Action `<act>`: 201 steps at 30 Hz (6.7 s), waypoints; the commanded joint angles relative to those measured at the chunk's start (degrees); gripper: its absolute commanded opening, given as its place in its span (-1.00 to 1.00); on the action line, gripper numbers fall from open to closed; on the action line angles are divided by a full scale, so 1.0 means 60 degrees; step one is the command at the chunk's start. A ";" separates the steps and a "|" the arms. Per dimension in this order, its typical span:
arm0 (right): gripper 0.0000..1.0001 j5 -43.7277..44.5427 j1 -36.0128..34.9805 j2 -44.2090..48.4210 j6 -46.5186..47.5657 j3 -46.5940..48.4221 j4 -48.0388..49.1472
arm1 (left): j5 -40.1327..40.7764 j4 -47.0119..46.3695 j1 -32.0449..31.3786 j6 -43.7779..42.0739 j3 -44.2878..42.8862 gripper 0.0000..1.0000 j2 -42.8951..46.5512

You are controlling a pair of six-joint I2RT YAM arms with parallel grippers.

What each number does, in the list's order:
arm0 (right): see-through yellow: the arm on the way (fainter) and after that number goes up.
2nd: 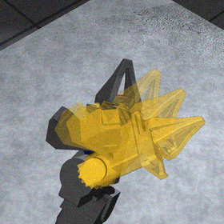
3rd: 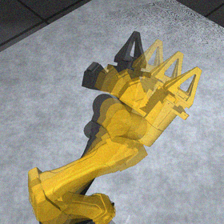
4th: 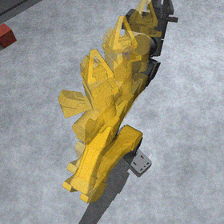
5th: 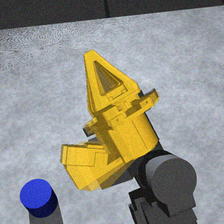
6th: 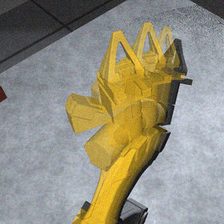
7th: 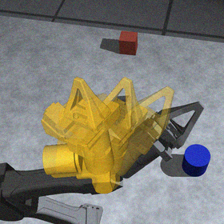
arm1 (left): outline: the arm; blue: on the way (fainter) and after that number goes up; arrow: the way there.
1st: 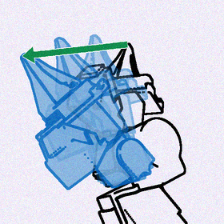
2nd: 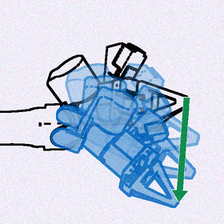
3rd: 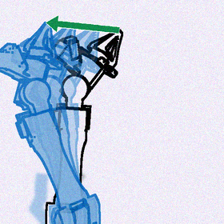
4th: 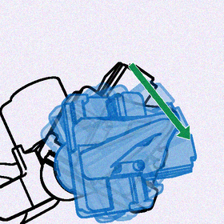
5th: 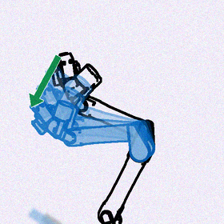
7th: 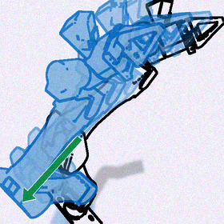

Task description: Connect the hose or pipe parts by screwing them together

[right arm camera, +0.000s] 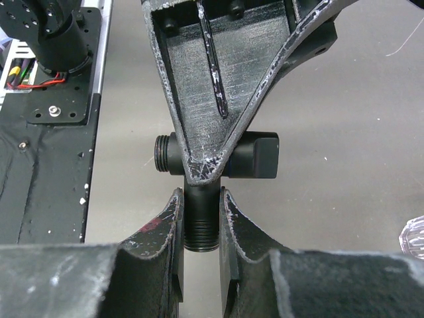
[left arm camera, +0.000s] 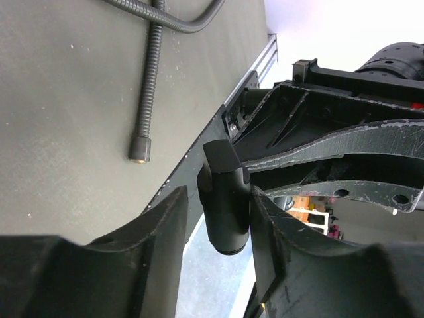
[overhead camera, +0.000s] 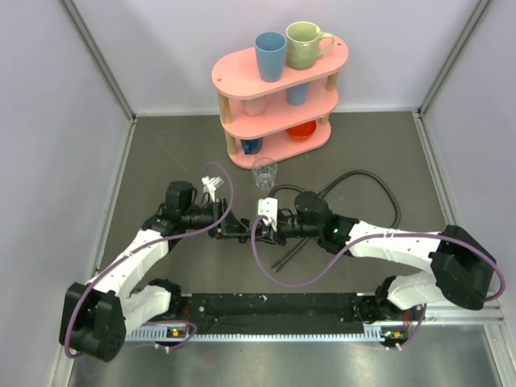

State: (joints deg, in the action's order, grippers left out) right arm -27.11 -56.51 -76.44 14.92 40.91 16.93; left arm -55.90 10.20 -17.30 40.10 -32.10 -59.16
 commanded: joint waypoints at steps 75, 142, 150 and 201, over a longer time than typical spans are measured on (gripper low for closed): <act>-0.14 0.0285 -0.0352 -0.0811 0.2083 -0.0385 -0.3391 | 0.4424 0.3237 0.1624 -0.2171 -0.1535 -1.00 0.0338; -0.69 -0.0330 -0.0835 -0.4970 0.0927 -0.0811 0.4165 | 0.4380 0.2856 0.1741 -0.1600 -0.1301 -1.00 -0.0453; -1.00 0.0680 -0.0733 -0.1794 0.0839 -0.1016 0.4268 | 0.3444 0.3193 0.1712 -0.1527 -0.2077 -1.00 0.0555; -0.69 0.1897 0.0029 -0.0164 -0.5577 -0.1310 1.2545 | 0.3763 -0.4642 -0.2416 0.3087 0.0779 -1.00 0.1233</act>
State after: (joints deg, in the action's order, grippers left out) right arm -14.98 -56.14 -76.73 -15.53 29.91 74.08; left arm -37.34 -4.82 -27.62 53.76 -28.27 -49.50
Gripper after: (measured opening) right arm 0.155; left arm 0.318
